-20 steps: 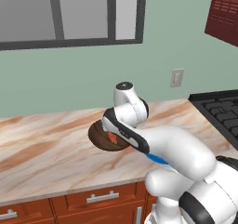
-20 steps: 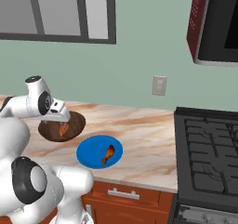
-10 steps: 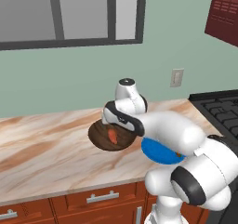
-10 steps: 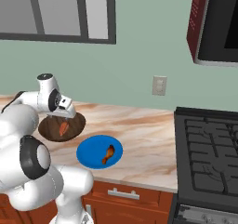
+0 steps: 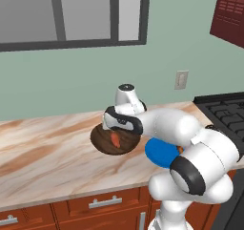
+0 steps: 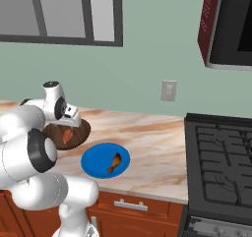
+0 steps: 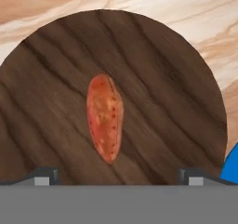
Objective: Place the chicken drumstick on the plate and place the sweet potato on the same plate.
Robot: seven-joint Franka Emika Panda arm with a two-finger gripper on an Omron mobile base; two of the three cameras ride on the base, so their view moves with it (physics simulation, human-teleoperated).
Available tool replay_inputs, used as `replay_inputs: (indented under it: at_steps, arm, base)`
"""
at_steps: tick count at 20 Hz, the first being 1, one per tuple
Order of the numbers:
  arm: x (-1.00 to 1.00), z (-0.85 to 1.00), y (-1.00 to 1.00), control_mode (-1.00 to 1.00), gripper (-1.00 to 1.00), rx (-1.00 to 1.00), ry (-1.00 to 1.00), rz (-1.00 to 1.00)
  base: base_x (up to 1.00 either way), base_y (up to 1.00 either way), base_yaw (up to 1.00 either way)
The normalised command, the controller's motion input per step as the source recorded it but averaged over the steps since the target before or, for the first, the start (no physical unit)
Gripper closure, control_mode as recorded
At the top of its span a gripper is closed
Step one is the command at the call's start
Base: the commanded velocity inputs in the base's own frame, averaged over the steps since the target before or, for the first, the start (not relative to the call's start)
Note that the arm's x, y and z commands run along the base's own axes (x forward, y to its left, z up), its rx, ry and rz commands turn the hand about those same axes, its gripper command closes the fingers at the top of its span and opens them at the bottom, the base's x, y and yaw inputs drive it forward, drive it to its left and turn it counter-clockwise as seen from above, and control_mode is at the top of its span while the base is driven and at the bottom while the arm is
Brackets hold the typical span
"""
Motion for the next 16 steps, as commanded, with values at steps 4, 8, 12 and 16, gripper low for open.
replay_inputs:
  at_steps: [4, 8, 12, 16]
  arm:
    - [0.06, -0.45, 0.12, -1.00, -1.00, 0.00, 0.00, 0.00]
    - [0.10, -0.37, 0.08, -1.00, -1.00, 0.00, 0.00, 0.00]
    - [0.14, -0.31, 0.05, -1.00, -1.00, 0.01, 0.00, 0.00]
    - [0.16, -0.28, 0.05, -1.00, -1.00, 0.00, 0.00, 0.00]
  base:
    - [0.00, 0.00, 0.00]
    - [0.00, 0.00, 0.00]
    - [0.00, 0.00, 0.00]
    - [0.00, 0.00, 0.00]
